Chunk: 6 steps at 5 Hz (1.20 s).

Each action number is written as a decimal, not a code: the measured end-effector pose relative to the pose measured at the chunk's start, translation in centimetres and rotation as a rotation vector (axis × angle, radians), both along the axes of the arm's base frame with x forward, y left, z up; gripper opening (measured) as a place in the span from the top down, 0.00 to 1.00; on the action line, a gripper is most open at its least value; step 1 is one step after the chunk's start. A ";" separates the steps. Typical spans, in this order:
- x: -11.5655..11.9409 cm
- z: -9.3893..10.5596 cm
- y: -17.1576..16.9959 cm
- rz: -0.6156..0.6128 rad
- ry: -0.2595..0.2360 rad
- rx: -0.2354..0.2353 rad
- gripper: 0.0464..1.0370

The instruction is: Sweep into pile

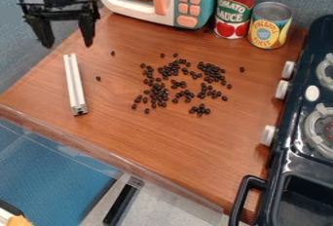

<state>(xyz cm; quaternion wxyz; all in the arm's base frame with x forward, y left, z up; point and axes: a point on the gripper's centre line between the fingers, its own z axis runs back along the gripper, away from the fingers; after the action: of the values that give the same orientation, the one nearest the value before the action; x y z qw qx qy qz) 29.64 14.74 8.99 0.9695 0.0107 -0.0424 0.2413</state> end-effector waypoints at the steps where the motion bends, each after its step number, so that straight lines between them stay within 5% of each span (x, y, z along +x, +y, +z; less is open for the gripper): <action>1: -0.7 -1.4 -0.8 0.034 -0.027 0.100 0.04; 2: -1.1 -2.9 -1.3 0.080 -0.067 0.167 0.04; 3: -0.1 -2.8 -1.4 0.151 -0.142 0.145 0.04; 6: 1.5 -4.6 1.4 0.361 -0.029 -0.042 0.04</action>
<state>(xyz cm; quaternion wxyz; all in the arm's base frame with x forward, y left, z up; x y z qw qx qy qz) 31.14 16.16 4.38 0.9097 -0.0056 -0.0488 0.4124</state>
